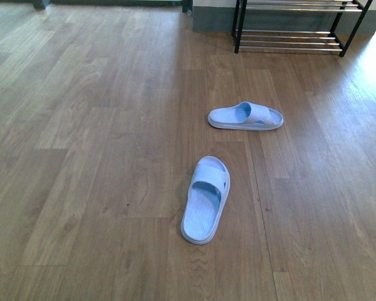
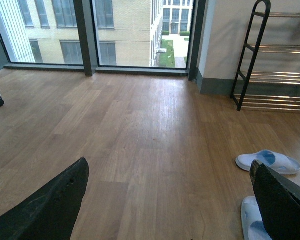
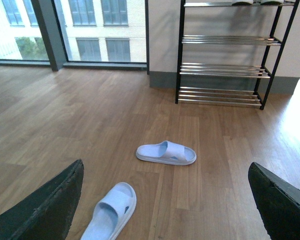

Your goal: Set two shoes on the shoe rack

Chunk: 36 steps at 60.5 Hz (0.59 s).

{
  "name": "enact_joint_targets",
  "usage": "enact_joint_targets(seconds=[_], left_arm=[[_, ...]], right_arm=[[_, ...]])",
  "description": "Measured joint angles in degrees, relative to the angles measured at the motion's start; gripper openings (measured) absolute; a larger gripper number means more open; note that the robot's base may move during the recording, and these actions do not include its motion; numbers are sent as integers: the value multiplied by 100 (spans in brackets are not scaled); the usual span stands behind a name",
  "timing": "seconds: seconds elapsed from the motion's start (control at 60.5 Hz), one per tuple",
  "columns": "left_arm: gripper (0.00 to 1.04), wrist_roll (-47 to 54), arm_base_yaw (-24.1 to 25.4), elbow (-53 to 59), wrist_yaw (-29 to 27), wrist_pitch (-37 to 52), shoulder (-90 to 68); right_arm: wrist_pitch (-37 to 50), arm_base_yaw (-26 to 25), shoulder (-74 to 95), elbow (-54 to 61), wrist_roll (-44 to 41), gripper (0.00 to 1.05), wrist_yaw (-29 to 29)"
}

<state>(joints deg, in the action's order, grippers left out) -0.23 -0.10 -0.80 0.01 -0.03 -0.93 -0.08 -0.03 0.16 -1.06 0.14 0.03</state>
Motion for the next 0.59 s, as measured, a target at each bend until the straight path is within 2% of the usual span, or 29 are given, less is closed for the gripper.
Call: enact_joint_targets(seconds=[0.595], left_arm=[[95,0,0,0,0,0,0]], right_arm=[[0,0,0,0,0,95,-2]])
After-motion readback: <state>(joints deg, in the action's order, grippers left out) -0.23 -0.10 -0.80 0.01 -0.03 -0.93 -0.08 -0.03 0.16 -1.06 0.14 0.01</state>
